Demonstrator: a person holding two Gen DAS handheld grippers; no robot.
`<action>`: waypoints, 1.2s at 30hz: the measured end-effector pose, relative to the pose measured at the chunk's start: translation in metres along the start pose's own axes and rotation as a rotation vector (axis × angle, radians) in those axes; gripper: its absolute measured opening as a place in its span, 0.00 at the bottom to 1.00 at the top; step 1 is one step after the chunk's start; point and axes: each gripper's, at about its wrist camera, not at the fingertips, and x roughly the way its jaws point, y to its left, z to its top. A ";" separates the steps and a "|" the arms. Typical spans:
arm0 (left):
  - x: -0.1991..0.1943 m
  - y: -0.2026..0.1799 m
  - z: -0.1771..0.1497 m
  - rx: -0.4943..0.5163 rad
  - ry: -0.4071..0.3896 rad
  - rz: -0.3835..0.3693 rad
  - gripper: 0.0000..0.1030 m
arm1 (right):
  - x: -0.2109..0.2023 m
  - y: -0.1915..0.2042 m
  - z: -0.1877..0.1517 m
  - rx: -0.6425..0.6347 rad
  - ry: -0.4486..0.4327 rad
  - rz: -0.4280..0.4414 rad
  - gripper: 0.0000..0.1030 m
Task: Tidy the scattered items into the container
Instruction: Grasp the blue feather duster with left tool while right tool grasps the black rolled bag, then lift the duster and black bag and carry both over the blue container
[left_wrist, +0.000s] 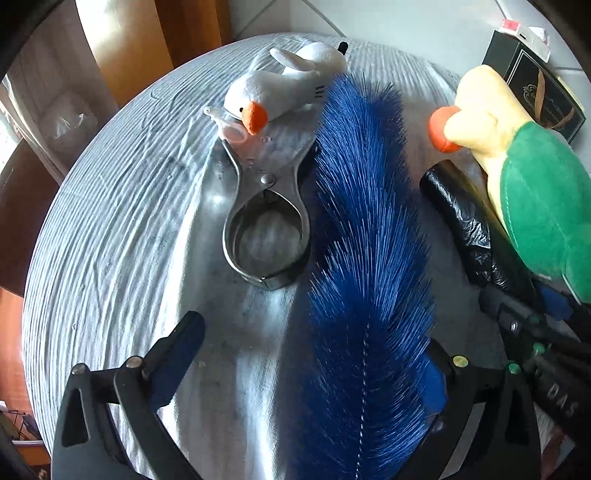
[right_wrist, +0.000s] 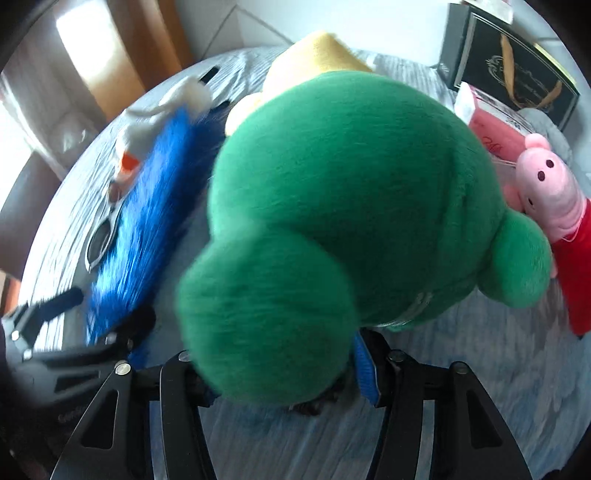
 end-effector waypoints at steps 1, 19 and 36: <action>0.000 -0.001 0.000 0.001 0.000 0.003 0.99 | 0.001 0.000 0.002 -0.005 -0.013 -0.006 0.56; -0.038 -0.040 -0.028 0.109 -0.018 -0.027 0.21 | -0.022 0.010 -0.022 -0.035 0.031 -0.009 0.45; -0.133 -0.075 -0.033 0.078 -0.178 -0.005 0.14 | -0.101 0.018 -0.059 -0.138 -0.050 0.007 0.34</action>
